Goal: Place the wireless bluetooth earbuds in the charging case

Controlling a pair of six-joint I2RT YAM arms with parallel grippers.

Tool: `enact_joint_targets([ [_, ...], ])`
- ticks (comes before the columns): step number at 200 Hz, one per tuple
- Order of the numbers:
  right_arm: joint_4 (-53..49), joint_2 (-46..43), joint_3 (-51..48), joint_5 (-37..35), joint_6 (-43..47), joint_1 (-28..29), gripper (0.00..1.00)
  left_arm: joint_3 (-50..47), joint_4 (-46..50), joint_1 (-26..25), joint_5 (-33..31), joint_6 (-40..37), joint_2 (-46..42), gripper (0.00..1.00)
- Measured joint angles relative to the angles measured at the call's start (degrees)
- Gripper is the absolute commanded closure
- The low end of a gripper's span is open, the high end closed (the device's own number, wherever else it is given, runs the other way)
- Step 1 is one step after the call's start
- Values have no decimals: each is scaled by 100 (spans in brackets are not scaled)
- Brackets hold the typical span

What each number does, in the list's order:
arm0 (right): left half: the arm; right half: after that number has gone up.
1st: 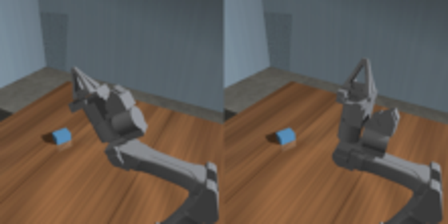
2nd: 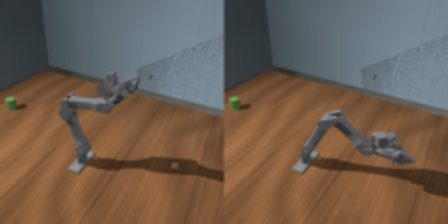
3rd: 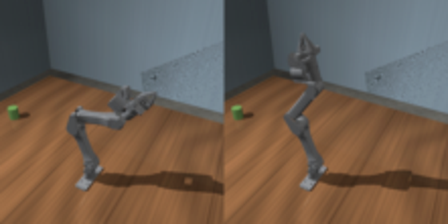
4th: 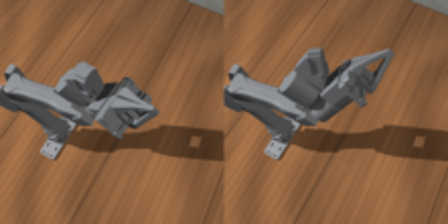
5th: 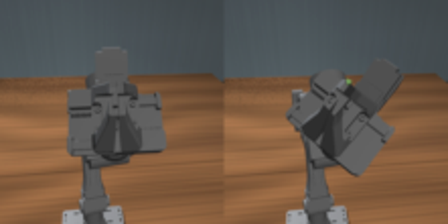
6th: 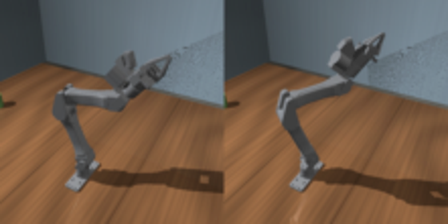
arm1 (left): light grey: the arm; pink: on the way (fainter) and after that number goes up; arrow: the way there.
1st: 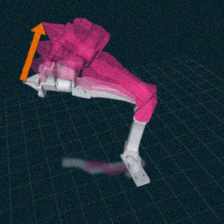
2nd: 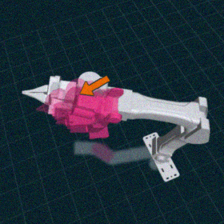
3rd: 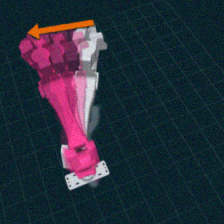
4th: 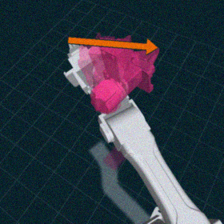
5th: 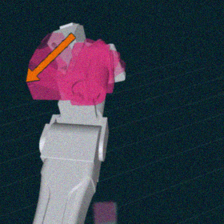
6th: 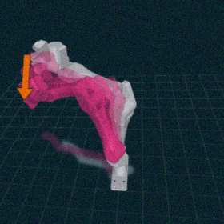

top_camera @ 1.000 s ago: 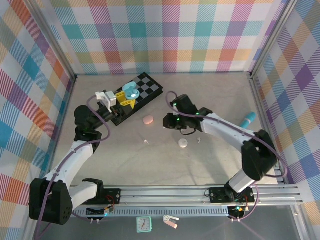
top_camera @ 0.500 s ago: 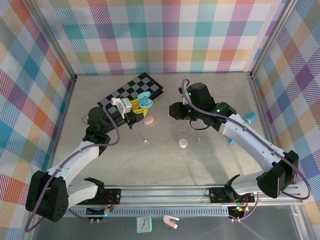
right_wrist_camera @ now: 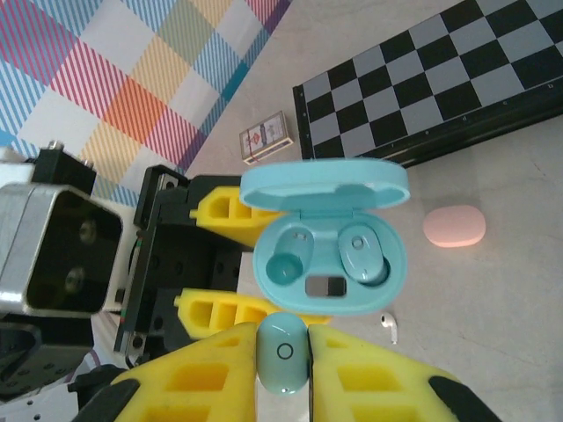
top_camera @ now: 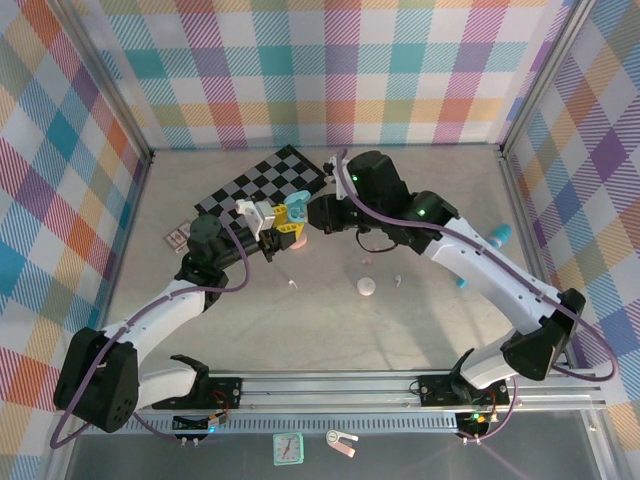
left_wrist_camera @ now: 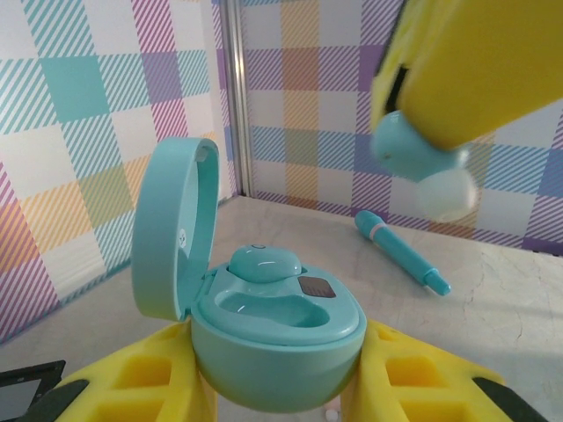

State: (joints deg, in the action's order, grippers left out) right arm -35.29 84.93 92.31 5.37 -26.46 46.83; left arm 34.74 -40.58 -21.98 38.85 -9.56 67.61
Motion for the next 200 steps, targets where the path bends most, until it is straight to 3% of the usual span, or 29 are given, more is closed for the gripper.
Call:
enact_joint_targets([
  [67,-55,730,540,-2,212,2,81,0,0,-13,2,-61,0,77],
  [167,-166,852,616,219,280,2,81,0,11,-13,-61,-61,7,77],
  [200,-205,852,616,238,306,2,73,0,9,-13,-55,-57,44,77],
])
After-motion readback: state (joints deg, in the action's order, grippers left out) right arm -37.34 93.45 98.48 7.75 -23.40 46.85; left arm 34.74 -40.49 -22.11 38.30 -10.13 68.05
